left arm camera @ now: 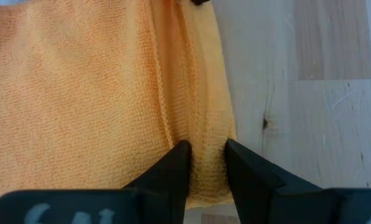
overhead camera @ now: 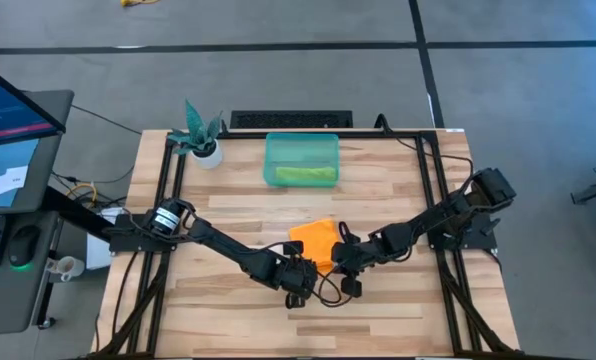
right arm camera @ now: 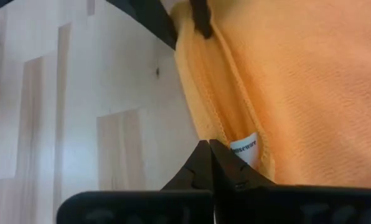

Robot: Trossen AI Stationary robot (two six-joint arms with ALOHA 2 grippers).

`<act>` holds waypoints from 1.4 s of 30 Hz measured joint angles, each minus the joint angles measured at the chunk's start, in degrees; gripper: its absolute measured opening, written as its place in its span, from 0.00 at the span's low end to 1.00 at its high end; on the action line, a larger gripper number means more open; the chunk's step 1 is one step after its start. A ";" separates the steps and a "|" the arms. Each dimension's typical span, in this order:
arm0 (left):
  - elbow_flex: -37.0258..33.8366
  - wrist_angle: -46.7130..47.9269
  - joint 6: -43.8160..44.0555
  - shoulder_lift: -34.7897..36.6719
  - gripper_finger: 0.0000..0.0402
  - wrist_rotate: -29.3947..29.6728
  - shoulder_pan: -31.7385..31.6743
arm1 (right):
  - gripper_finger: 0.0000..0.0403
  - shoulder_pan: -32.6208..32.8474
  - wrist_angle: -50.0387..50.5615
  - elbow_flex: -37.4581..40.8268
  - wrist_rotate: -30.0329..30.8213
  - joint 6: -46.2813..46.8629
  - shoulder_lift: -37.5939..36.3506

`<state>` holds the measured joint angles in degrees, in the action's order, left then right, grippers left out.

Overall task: Roll microfiber towels into tight, uniform cylinder then place into a basket
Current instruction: Roll the orange towel

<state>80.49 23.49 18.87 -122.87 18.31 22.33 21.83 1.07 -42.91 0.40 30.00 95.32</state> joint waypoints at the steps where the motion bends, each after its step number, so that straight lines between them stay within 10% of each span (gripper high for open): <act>1: 0.00 0.00 0.00 0.00 0.24 -0.01 0.00 | 0.01 -0.17 0.04 0.01 0.01 0.00 0.01; 35: -0.35 11.52 3.29 7.09 0.24 15.28 6.35 | 0.03 -2.00 2.94 -0.10 4.20 4.68 2.79; 42: -0.14 -0.47 -7.01 6.28 0.24 18.19 8.79 | 0.02 -2.00 2.90 -0.07 4.14 4.66 2.83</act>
<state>80.34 23.02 11.86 -116.59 36.50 31.12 19.84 3.97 -42.98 4.54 34.66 98.15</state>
